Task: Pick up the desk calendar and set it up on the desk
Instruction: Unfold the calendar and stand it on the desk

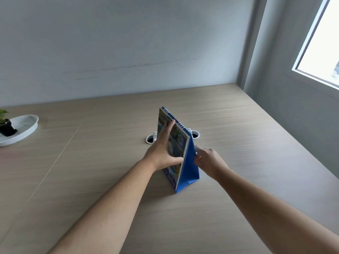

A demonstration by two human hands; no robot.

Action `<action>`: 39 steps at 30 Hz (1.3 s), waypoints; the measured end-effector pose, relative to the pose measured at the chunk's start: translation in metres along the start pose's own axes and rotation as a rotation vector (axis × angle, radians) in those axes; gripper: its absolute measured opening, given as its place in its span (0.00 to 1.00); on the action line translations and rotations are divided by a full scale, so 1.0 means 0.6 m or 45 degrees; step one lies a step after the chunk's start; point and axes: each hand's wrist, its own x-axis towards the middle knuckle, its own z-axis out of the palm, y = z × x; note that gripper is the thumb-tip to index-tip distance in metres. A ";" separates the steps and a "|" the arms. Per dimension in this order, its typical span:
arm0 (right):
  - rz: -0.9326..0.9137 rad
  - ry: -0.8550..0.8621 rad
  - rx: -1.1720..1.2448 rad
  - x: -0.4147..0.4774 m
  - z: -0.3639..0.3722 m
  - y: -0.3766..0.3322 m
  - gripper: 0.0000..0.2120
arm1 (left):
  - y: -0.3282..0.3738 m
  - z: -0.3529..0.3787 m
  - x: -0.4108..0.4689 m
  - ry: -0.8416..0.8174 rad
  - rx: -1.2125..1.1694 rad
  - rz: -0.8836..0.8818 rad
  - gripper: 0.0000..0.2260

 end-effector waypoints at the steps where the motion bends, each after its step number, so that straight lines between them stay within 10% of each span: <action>1: 0.038 -0.002 0.025 0.005 -0.005 0.005 0.24 | -0.012 -0.003 -0.001 0.007 -0.100 -0.016 0.50; 7: 0.348 0.234 0.054 -0.015 -0.006 0.029 0.13 | -0.090 -0.033 0.014 0.331 -0.405 -0.515 0.35; 12: 0.186 0.195 0.127 -0.043 0.022 -0.003 0.10 | -0.109 -0.058 0.062 0.069 -0.615 -0.757 0.36; 18: 0.213 0.178 0.290 -0.011 0.034 -0.041 0.10 | -0.082 -0.058 0.095 -0.054 -0.731 -0.637 0.24; 30: 0.351 0.293 0.489 0.047 0.013 -0.012 0.05 | -0.116 -0.045 0.007 0.378 -0.577 -0.669 0.11; 39: 0.338 0.283 0.519 -0.011 0.037 -0.022 0.22 | -0.088 -0.026 0.010 0.466 -0.348 -0.638 0.16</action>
